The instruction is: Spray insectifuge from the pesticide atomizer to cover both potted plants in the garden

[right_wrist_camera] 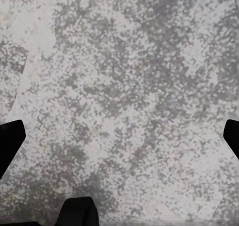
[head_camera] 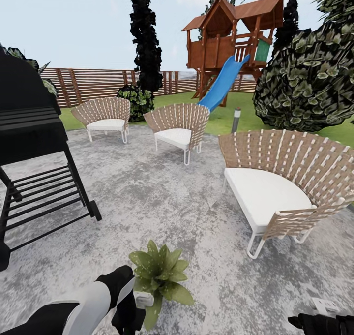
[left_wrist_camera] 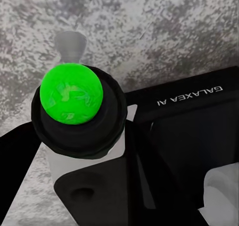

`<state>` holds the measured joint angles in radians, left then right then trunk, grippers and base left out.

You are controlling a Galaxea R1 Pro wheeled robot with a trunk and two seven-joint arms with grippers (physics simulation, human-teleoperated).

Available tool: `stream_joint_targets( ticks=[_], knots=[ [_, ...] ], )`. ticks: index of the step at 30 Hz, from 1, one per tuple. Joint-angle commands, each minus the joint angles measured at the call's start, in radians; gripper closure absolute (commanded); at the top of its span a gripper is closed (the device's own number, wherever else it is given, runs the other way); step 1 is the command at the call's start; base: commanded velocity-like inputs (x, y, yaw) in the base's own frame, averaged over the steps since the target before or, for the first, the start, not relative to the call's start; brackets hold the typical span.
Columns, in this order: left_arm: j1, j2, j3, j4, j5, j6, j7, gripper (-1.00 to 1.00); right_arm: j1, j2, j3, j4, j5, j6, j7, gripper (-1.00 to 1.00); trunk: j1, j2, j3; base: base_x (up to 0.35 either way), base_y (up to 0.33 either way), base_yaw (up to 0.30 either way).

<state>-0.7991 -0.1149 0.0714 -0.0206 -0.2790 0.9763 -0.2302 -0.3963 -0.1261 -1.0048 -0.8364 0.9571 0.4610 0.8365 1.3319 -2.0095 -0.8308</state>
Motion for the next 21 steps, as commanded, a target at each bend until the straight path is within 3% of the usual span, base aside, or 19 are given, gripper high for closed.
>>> stream_joint_targets(
  ticks=[1,9,21],
  knots=[
    [0.0,0.0,0.007,-0.002,-0.011,0.004,-0.005,1.0,-0.001,0.0,-0.003,-0.001,0.006,0.002,0.007,-1.0,0.0,0.0,-0.001,-0.044,-0.008,0.0],
    [0.0,0.0,0.007,-0.002,-0.011,0.004,-0.005,1.0,-0.001,0.0,-0.003,-0.001,0.006,0.002,0.009,-1.0,0.0,0.0,-0.001,-0.007,-0.089,0.012],
    [0.0,0.0,0.007,-0.002,-0.011,0.004,-0.006,1.0,-0.001,0.0,-0.003,-0.001,0.006,0.002,0.007,-1.0,0.0,0.0,-0.001,0.0,-0.316,0.243]
  ],
)
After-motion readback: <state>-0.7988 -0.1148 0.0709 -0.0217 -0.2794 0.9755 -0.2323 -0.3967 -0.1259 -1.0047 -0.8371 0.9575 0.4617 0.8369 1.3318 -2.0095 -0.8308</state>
